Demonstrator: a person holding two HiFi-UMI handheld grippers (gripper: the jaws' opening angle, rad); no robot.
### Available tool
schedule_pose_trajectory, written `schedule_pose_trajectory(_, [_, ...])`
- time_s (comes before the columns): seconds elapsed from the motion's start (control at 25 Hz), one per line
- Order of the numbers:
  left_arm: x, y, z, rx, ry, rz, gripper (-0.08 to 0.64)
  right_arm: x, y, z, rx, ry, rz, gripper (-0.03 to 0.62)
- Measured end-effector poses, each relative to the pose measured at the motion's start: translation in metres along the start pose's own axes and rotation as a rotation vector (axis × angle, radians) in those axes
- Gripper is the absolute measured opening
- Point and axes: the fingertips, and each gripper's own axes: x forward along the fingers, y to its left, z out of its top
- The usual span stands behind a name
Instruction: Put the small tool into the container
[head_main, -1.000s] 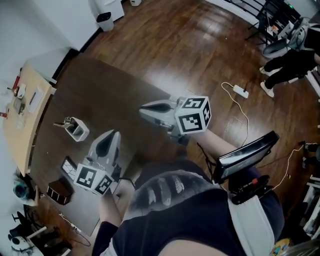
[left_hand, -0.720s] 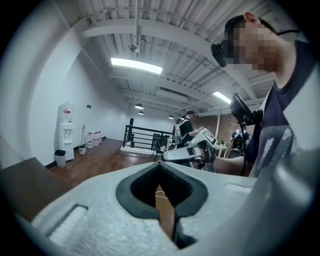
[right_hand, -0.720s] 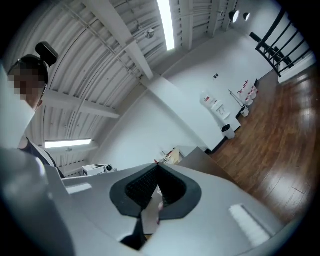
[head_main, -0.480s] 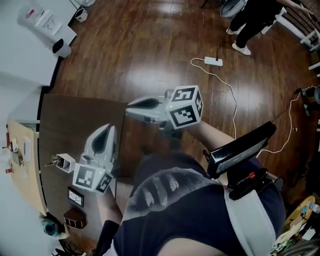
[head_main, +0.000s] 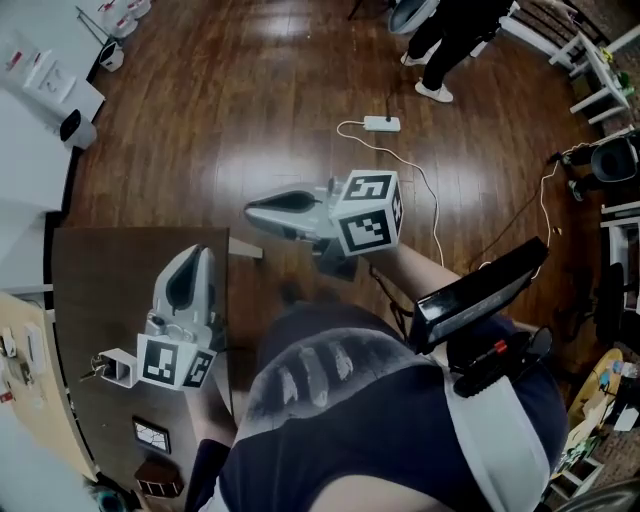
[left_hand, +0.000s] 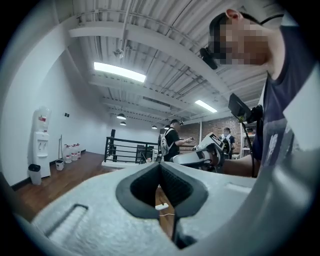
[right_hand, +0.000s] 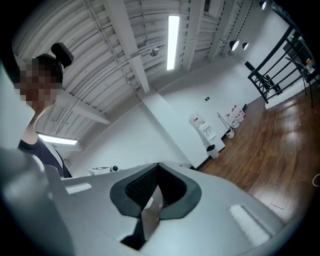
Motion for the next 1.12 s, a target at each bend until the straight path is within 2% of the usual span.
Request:
schedule_pose_trajectory(0.24, [-0.010,0.045,0.010,-0.061,-0.114,0.002,-0.003,0.027,-0.002,0.007,-0.038,0.036,-0.082,0.002])
schedule_pose_trajectory(0.36, [-0.007,0.064,0.006,-0.106,-0.154,-0.010,-0.003,0.035,-0.008,0.006,-0.026,0.045,-0.123,0.002])
schedule_pose_trajectory(0.52, [-0.007,0.077,-0.006,-0.132,-0.149,-0.040,-0.003,0.046,-0.016,0.001,0.007,0.036,-0.153,0.002])
schedule_pose_trajectory(0.76, [0.012,0.068,0.000,-0.112,-0.126,-0.078,-0.003,0.031,-0.013,0.027,-0.036,-0.016,-0.158,0.002])
schedule_pose_trajectory(1.12, [0.082,0.032,0.003,-0.055,-0.063,-0.100,-0.003,-0.039,-0.041,0.063,-0.061,-0.092,-0.141,0.002])
